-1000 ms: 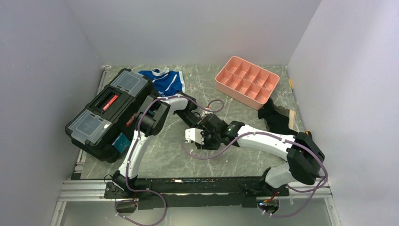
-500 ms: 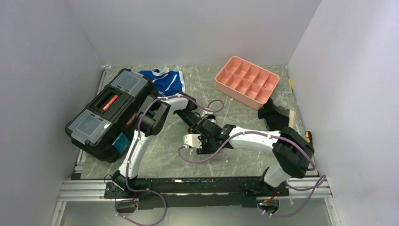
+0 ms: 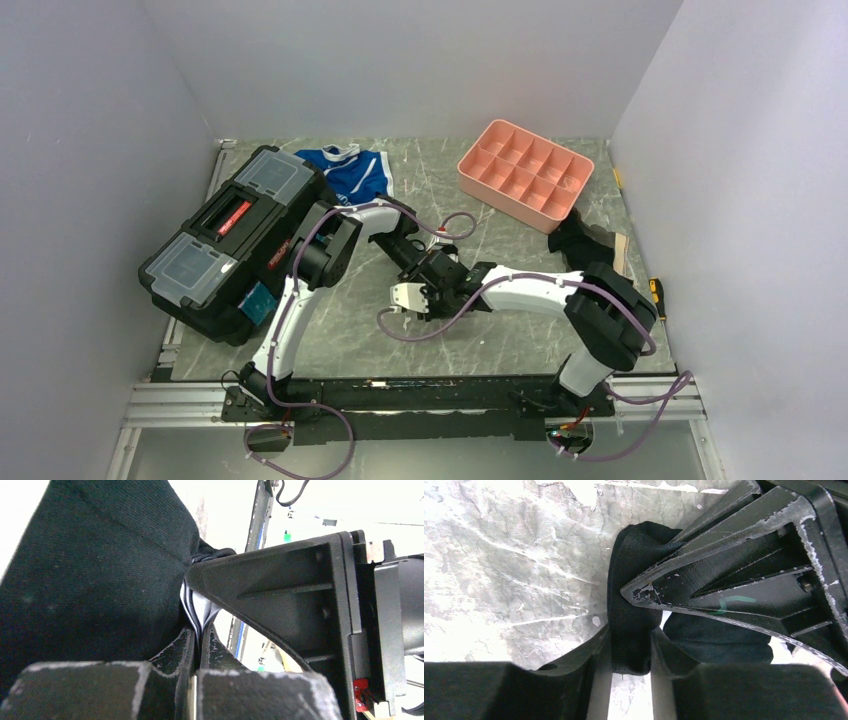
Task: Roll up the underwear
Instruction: Roll the underwear to the center of the board.
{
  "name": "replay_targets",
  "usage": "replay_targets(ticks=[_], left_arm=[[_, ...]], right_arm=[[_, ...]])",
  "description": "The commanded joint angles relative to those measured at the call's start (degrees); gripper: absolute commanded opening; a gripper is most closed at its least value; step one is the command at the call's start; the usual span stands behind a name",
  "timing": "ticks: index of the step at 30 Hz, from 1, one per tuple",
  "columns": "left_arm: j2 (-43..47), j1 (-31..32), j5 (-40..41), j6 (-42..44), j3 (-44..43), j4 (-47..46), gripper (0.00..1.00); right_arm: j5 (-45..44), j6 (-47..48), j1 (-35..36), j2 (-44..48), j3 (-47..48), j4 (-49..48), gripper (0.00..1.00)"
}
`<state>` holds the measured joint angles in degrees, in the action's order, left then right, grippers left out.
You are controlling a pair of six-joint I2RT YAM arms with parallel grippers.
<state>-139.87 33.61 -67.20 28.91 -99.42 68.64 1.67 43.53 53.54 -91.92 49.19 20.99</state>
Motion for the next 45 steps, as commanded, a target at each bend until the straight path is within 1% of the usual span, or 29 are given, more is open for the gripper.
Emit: replay_targets(ticks=[1, 4, 7, 10, 13, 16, 19, 21, 25, 35, 40, 45], left_arm=[[-0.11, -0.03, 3.23, 4.07, -0.67, 2.71, 0.0], [0.74, -0.02, 3.99, 3.94, -0.03, 2.05, 0.0], [1.75, 0.05, 4.87, 3.55, 0.48, 1.11, 0.06], [2.95, -0.1, 6.08, 3.24, 0.91, 0.37, 0.15], [4.96, -0.41, 7.69, 2.05, 2.04, -1.82, 0.24], [7.18, -0.97, 9.66, 0.54, 3.23, -4.06, 0.3], [9.24, -1.86, 11.12, 0.23, 4.06, -5.03, 0.43], [10.31, -2.39, 11.53, 0.4, 4.34, -5.01, 0.5], [12.49, -3.21, 11.97, 0.55, 5.5, -5.39, 0.54], [20.4, -7.08, 14.37, -0.57, 12.81, -9.2, 0.55], [26.68, -10.21, 18.76, -3.16, 18.18, -12.15, 0.55], [35.55, -13.57, 23.14, -5.52, 24.87, -15.51, 0.55]], right_arm=[[2.59, 0.63, -2.6, -3.32, 0.74, 3.3, 0.24], [4.91, 0.47, -3.74, -3.86, 1.31, 4.91, 0.12], [8.17, 0.04, -4.57, -4.12, 2.37, 7.4, 0.0], [11.94, -0.35, -5.2, -4.68, 3.54, 10.3, 0.0], [13.55, -0.44, -5.52, -4.98, 3.73, 11.7, 0.0], [14.13, -0.62, -5.91, -4.98, 3.8, 12.43, 0.0], [15.57, -0.96, -6.47, -4.7, 4.35, 13.3, 0.0], [16.61, -1.19, -6.77, -4.59, 4.87, 13.94, 0.0], [18.13, -1.42, -7.26, -4.63, 5.6, 15.39, 0.0], [20.82, -1.73, -7.63, -5.65, 8.3, 18.3, 0.0], [24.1, -1.27, -8.17, -8.32, 11.82, 21.88, 0.0], [26.39, -0.67, -9.16, -10.47, 14.86, 23.88, 0.0]])
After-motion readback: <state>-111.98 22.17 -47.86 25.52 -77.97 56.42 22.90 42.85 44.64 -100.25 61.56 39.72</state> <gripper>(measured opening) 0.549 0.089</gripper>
